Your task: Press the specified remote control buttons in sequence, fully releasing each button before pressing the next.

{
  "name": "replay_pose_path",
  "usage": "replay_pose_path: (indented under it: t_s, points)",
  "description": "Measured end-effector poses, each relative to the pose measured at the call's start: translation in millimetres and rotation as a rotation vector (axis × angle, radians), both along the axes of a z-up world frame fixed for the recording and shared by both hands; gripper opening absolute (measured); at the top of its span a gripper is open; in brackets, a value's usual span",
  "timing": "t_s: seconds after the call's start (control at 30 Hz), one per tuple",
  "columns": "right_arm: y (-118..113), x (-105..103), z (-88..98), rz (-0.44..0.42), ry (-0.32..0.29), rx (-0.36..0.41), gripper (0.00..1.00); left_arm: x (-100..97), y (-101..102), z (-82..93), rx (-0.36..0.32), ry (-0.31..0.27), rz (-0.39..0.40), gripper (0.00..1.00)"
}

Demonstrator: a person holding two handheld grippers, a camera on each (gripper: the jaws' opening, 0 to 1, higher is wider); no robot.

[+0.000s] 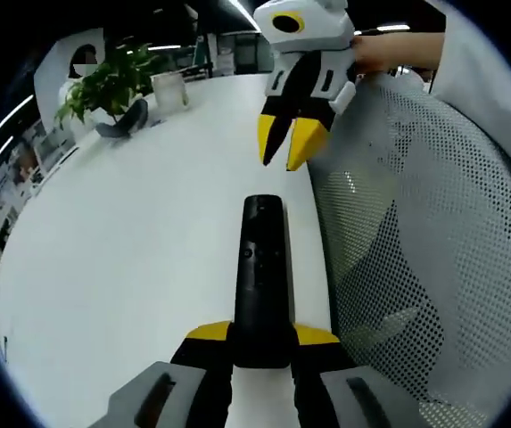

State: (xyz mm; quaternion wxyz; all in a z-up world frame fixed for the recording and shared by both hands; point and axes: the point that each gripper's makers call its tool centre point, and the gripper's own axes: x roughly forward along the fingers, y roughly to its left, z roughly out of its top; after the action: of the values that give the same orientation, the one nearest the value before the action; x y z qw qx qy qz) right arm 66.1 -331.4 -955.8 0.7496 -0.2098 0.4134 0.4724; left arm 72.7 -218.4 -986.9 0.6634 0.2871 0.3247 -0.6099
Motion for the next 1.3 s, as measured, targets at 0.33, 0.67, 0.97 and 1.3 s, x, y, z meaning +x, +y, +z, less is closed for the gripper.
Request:
replay_pose_path:
  t_s: [0.33, 0.67, 0.97, 1.3]
  points:
    - [14, 7, -9.5, 0.094, 0.028, -0.053, 0.03, -1.0, 1, 1.0, -0.102, 0.011, 0.006, 0.24]
    - [17, 8, -14.3, 0.155, 0.056, -0.077, 0.0, -2.3, 2, 1.8, -0.155, 0.03, 0.001, 0.24]
    - [17, 6, -24.4, 0.211, 0.057, -0.162, 0.0, -4.6, 1, 2.9, -0.193, 0.041, -0.008, 0.24]
    - [18, 4, -24.6, 0.472, -0.078, -0.357, 0.0, -6.3, 0, 3.7, -0.201, 0.037, -0.034, 0.24]
